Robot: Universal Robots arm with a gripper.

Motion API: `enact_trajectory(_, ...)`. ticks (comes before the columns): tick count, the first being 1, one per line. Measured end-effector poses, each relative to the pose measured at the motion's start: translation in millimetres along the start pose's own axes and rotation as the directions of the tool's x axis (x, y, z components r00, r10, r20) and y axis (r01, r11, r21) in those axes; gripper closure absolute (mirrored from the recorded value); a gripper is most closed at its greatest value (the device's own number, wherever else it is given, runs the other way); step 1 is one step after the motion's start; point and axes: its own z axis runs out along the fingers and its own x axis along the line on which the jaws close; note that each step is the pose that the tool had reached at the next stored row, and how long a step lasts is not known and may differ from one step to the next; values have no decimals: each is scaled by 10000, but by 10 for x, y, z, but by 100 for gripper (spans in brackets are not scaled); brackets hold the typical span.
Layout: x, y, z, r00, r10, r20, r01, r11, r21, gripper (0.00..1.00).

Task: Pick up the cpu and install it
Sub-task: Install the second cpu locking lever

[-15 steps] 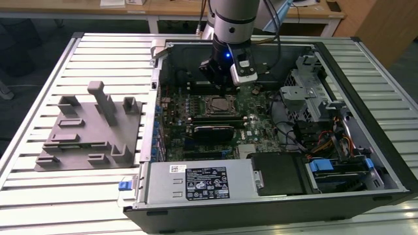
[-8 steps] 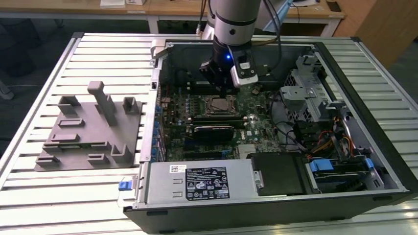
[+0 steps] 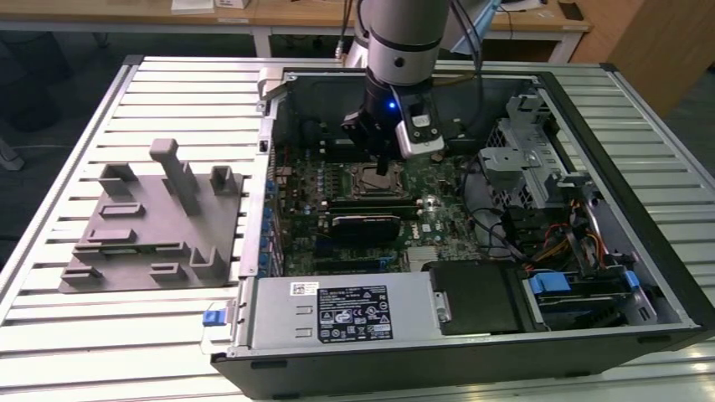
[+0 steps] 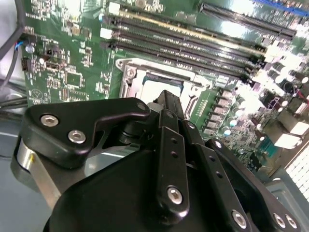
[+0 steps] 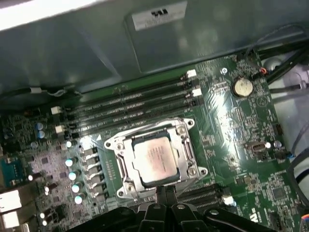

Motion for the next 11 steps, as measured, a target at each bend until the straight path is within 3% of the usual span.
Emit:
enact_trajectory(5,-16,-59,11,10000,-32,-1,32,10000,0,89)
enact_trajectory(11,-16,-74,23,9977,-672,-28,672,9977,10,89)
